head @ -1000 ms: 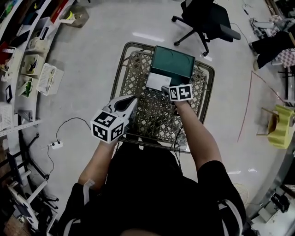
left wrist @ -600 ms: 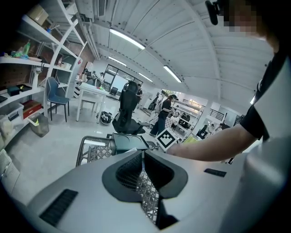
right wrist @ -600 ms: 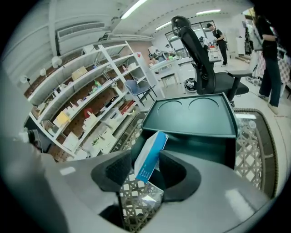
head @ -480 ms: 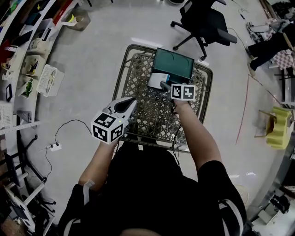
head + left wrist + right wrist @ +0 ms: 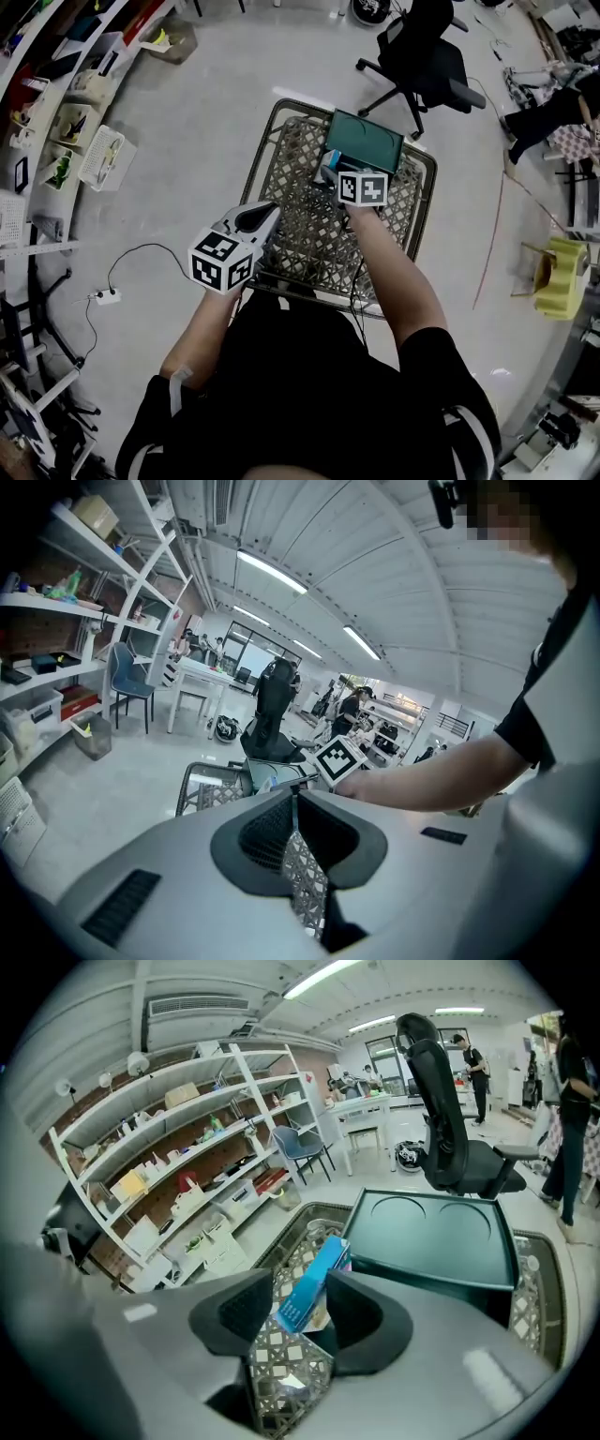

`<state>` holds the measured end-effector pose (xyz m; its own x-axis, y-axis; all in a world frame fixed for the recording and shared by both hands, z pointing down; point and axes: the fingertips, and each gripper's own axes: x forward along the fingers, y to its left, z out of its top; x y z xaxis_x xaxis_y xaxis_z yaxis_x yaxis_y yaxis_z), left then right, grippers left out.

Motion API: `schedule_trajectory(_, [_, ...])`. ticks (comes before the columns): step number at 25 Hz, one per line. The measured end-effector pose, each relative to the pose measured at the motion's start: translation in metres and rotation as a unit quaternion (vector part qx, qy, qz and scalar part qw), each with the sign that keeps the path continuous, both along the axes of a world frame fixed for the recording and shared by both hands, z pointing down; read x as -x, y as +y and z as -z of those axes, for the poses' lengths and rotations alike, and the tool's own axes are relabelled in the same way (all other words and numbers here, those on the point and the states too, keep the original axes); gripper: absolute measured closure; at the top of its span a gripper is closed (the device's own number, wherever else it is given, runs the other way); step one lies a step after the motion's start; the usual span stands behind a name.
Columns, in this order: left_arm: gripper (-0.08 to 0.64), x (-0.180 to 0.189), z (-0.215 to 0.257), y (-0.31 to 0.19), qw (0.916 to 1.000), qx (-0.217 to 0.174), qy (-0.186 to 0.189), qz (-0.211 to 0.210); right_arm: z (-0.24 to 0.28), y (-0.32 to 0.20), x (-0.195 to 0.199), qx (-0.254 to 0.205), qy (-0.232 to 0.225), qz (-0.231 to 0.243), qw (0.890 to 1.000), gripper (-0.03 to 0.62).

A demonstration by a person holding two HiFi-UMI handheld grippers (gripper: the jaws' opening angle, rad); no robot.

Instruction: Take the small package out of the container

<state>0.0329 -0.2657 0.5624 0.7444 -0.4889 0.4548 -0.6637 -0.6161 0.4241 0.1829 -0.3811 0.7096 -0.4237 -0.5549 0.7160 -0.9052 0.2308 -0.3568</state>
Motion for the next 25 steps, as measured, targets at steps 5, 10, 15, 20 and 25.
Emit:
schedule_trajectory(5, [0.537,0.017,0.001,-0.006,1.0000,-0.002,0.003,0.006,0.003,-0.010,0.016,-0.007,0.026,0.005,1.000,0.402])
schedule_trajectory(10, [0.537,0.032,-0.001,-0.014,0.9999,0.000,0.007,0.011,-0.005,-0.009,0.014,0.006,0.061,-0.007,0.998,0.374])
schedule_trajectory(15, [0.537,0.037,-0.002,-0.019,0.9999,0.002,0.012,0.006,-0.016,-0.003,0.013,0.033,0.043,-0.044,0.998,0.348])
schedule_trajectory(20, [0.537,0.041,-0.001,-0.022,0.9999,0.002,0.015,0.003,-0.012,-0.005,0.010,0.031,0.091,-0.044,0.994,0.356])
schedule_trajectory(25, [0.537,0.043,-0.003,-0.021,0.9998,0.007,0.019,0.002,-0.010,0.004,0.006,0.035,0.122,-0.037,0.991,0.431])
